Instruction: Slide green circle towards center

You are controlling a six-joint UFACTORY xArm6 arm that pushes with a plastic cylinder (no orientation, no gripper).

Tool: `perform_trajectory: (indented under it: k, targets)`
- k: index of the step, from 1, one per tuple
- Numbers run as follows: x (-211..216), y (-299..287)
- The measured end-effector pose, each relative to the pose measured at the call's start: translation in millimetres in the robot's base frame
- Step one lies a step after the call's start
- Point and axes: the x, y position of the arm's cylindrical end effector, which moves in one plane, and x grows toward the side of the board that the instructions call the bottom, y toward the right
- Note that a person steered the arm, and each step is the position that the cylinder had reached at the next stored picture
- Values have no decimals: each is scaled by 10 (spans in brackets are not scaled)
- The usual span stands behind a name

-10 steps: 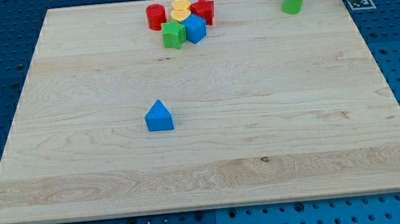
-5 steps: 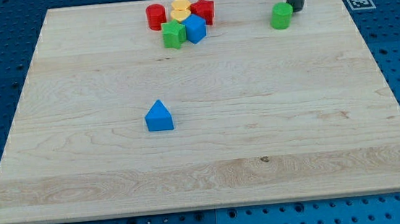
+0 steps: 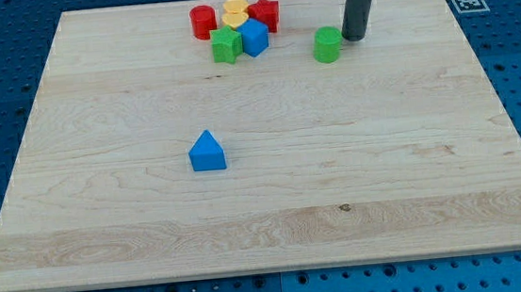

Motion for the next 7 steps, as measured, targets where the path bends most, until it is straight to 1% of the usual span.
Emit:
perform_trajectory:
  k: [1,2,3,4,5,6,7]
  targets:
    - [-7,-413]
    - [331,-808]
    - [563,-930]
    - [372,-829]
    - [291,-638]
    - [574,-548]
    - [1110,-606]
